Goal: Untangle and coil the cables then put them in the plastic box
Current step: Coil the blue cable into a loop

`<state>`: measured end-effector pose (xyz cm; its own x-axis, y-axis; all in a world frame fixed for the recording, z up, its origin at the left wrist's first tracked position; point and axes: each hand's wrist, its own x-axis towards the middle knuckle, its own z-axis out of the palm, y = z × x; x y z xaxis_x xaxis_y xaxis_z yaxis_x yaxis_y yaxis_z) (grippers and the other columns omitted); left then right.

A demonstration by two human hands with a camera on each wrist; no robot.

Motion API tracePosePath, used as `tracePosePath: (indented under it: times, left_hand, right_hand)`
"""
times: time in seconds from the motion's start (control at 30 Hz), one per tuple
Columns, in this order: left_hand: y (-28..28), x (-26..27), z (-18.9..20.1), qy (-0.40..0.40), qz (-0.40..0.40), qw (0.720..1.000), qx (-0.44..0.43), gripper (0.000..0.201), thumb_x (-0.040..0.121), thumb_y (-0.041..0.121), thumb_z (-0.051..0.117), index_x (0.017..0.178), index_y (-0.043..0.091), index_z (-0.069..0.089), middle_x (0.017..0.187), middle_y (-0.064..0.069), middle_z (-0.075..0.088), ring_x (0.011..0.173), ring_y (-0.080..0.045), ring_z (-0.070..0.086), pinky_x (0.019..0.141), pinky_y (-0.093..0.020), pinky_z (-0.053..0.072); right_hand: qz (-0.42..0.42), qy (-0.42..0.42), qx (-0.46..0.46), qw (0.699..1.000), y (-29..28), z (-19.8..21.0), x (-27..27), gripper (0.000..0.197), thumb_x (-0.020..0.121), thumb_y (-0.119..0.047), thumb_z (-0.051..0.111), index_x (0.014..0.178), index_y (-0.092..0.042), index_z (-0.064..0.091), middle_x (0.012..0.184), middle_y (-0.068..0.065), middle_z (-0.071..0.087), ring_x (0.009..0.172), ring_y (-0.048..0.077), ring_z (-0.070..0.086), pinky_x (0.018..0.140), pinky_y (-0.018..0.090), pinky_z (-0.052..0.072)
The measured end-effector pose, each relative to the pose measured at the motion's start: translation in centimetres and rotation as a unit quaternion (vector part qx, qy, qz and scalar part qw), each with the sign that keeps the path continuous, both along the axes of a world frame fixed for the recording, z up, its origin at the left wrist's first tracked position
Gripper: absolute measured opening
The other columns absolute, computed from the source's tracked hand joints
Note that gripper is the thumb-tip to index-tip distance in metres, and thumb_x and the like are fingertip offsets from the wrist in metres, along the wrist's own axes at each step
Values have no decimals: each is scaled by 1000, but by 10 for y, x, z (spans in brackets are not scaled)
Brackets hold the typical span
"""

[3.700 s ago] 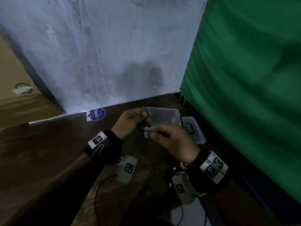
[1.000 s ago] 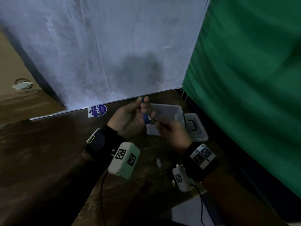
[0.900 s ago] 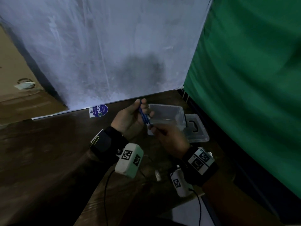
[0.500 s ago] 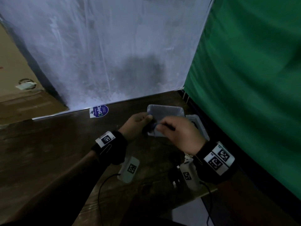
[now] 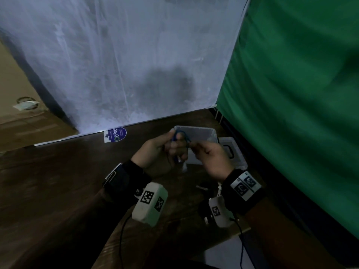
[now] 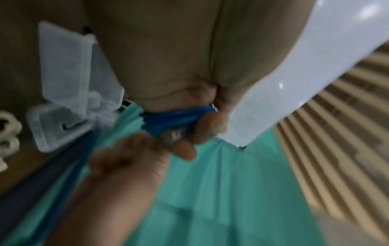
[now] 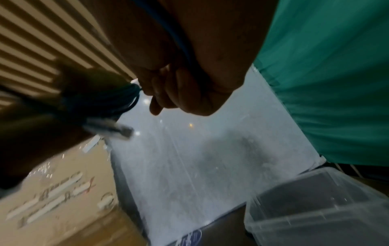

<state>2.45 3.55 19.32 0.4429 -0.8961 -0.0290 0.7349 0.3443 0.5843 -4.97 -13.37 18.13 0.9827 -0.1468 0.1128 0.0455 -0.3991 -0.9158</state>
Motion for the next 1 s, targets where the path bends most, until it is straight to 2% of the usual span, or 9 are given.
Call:
tracePosePath:
  times: [0.2,0.33,0.43,0.53,0.63,0.73,0.8,0.93,1.0]
  left_hand:
    - [7,21,2,134,228,964,-4,33,101,29,34,81,13,54,66,5,40,57,-8,41,78,-27,43]
    - [5,27,-7,126,304,943,45,33,102,28,32,82,11,53,64,2,42,56,-11,43,80,-30,44]
    - [-3,24,-18,40,321,941,98,32,103,24,33,87,7,54,63,-1,46,56,-14,45,73,-29,43]
    - [-2,22,-37,-231,305,886,261,27,103,22,38,97,5,58,73,-5,57,64,-15,55,62,-27,48]
    - [1,14,-45,-406,176,826,349,28,100,28,42,106,5,58,95,-19,58,81,-26,56,77,-41,50]
    - [0,-1,-39,-413,101,846,321,28,97,34,45,106,13,61,93,-10,58,80,-23,53,72,-35,46]
    - [-2,-7,-32,-460,60,826,321,24,94,40,49,106,25,63,96,-1,63,83,-19,59,74,-33,50]
    - [-2,-15,-22,-565,-7,734,377,27,99,25,46,123,15,54,113,-3,62,97,-13,61,86,-29,52]
    - [-2,-16,-24,-546,-9,746,380,27,100,23,44,123,10,54,109,-7,62,89,-12,59,81,-27,51]
  right_hand:
    - [59,127,-125,982,19,-23,-10,27,102,-31,46,121,-23,63,120,-5,65,112,8,58,102,33,45]
    - [119,111,-255,953,28,-27,-13,34,102,-33,46,129,-18,60,126,3,64,115,15,58,103,34,46]
    - [143,81,-303,939,28,-19,-16,33,101,-33,47,126,-17,61,120,4,67,107,16,62,96,34,49]
    - [159,86,-316,931,22,1,-20,23,101,-30,48,115,-22,64,104,-2,68,93,12,63,85,34,52]
    - [112,58,-208,970,8,21,-21,19,101,-22,50,112,-27,64,85,-10,65,73,-2,59,67,17,45]
    - [73,73,10,995,-9,27,-17,20,99,-13,54,112,-21,65,77,0,69,56,1,58,52,22,46]
    - [52,97,123,986,-18,25,-16,16,97,-10,56,104,-15,69,74,4,69,50,8,53,49,27,47]
    - [-8,155,292,944,-24,26,-11,15,96,-13,56,97,-10,71,75,5,66,51,8,56,47,24,48]
    - [-28,171,380,909,-26,25,-8,22,97,-22,52,99,-8,68,72,3,66,51,8,59,46,22,50]
